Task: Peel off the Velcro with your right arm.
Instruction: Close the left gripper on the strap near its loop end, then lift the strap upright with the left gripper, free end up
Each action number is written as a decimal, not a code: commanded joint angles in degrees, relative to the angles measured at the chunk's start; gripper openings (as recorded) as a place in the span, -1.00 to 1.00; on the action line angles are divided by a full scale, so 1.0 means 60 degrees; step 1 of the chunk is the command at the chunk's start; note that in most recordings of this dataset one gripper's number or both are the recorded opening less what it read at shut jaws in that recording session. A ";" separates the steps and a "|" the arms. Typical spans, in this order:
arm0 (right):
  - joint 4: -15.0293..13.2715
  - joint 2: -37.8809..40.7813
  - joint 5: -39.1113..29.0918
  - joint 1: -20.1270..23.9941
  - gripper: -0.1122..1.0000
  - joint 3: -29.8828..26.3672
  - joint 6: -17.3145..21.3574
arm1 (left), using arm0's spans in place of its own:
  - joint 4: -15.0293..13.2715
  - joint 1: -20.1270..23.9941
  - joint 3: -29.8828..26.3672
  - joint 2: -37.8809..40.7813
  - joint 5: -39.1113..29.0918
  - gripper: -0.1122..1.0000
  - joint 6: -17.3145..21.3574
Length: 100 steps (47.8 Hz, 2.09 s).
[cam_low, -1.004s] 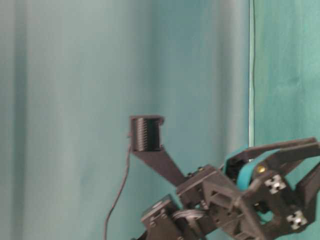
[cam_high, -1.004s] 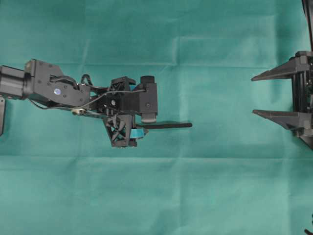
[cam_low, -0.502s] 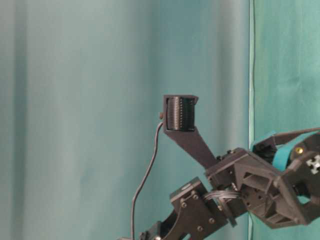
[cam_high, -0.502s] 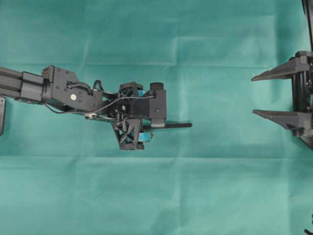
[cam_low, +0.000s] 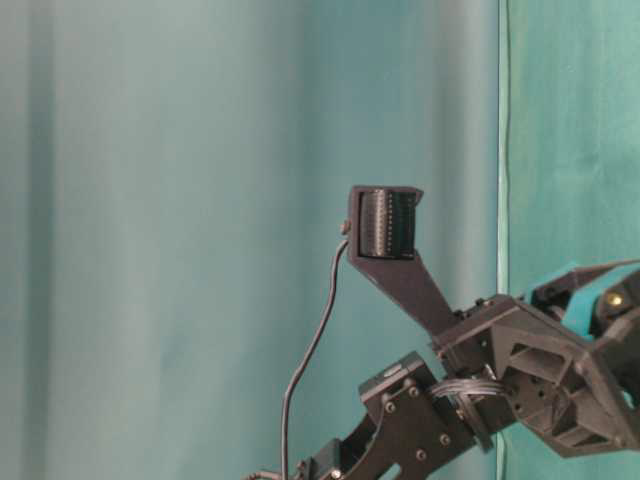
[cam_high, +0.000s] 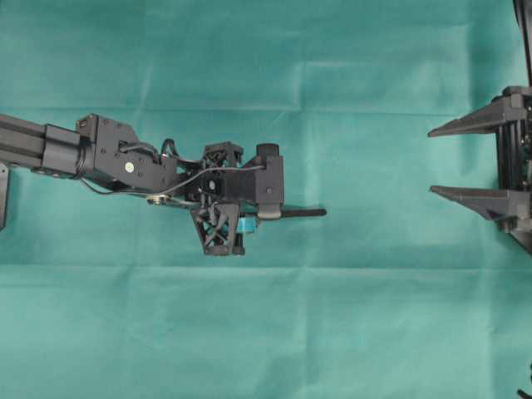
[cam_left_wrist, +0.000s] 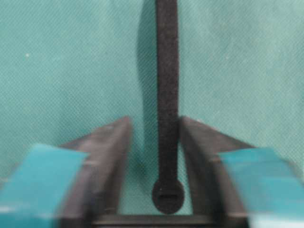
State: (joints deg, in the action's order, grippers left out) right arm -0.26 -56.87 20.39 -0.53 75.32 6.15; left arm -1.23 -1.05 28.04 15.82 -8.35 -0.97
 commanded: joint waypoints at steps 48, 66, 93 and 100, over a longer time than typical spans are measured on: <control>-0.0205 0.0029 0.0161 -0.0015 0.45 -0.0454 -0.0015 | 0.0000 -0.0498 0.0190 -0.2812 -0.0220 -0.62 -0.0059; -0.0732 0.0117 0.0161 -0.0015 0.45 -0.0894 -0.0029 | 0.0000 -0.0674 0.0601 -0.4189 -0.0220 -0.62 -0.0059; -0.1289 0.0908 0.0352 -0.0029 0.45 -0.1392 -0.0542 | -0.0029 -0.0542 0.1465 -0.5171 0.1494 -0.62 -0.1611; -0.1479 0.1348 0.0410 -0.0015 0.45 -0.1641 -0.0835 | -0.0015 -0.0483 0.1714 -0.5391 0.2036 -0.62 -0.2461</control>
State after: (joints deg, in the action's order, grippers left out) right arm -8.61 -50.19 22.15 -0.62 67.59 1.58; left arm -1.23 -4.22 38.32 -14.77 1.85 -13.97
